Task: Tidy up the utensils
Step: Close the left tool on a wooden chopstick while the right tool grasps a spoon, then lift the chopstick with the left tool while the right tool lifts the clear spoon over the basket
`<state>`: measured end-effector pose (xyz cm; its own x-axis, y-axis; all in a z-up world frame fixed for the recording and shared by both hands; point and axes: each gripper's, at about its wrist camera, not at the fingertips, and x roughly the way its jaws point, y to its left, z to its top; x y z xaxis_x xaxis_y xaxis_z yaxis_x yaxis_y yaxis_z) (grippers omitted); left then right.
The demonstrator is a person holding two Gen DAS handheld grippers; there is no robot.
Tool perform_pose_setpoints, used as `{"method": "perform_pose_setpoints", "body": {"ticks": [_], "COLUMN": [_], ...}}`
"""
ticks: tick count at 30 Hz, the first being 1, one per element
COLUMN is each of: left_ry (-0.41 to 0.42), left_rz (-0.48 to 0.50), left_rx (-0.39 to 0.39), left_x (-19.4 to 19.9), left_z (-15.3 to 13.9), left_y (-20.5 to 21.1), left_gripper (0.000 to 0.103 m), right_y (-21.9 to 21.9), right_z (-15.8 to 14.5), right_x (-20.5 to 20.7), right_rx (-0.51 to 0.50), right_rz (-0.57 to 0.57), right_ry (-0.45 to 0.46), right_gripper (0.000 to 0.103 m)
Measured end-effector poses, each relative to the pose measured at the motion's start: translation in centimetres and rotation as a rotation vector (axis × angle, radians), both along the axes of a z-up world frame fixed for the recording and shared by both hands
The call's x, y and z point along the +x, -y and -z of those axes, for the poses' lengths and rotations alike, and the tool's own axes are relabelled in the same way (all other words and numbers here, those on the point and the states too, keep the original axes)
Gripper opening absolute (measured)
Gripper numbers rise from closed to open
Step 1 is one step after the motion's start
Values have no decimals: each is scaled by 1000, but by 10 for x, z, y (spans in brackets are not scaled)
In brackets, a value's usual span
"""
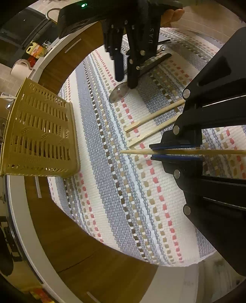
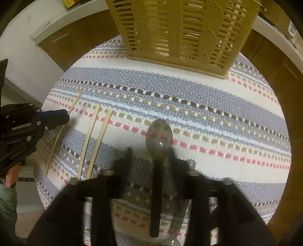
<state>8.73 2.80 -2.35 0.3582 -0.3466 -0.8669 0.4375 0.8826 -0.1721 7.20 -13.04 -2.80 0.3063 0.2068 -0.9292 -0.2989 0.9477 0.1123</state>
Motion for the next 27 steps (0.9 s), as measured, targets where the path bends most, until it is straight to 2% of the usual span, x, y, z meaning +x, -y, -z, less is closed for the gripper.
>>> {"method": "perform_pose_setpoints", "body": {"ticks": [4, 5, 7, 8, 12, 15, 19, 23, 27], "left_ry": [8, 10, 11, 12, 14, 30, 54, 89, 169], "left_rz": [-1, -1, 3, 4, 6, -8, -31, -59, -80], "left_rx": [-17, -25, -32, -34, -50, -71, -103, -142, -219], "left_x": [3, 4, 5, 5, 6, 6, 5, 5, 1], "left_z": [-3, -3, -3, -3, -4, -9, -19, -33, -62], "left_y": [-3, -4, -3, -3, -3, -7, -13, -17, -20], "left_gripper": [4, 4, 4, 4, 4, 4, 4, 4, 4], "right_y": [-9, -8, -21, -24, -29, -22, -1, 8, 22], "right_z": [7, 11, 17, 17, 17, 13, -5, -29, -65], "right_x": [12, 18, 27, 28, 33, 31, 16, -3, -25], "right_rx": [-60, -57, -89, -120, -149, -81, 18, 102, 188], "right_rz": [-13, -10, -10, -14, -27, -33, -27, -29, -30], "right_ry": [-23, -40, -43, -36, -32, -21, 40, 127, 256], "right_gripper": [53, 47, 43, 31, 28, 28, 28, 28, 28]}}
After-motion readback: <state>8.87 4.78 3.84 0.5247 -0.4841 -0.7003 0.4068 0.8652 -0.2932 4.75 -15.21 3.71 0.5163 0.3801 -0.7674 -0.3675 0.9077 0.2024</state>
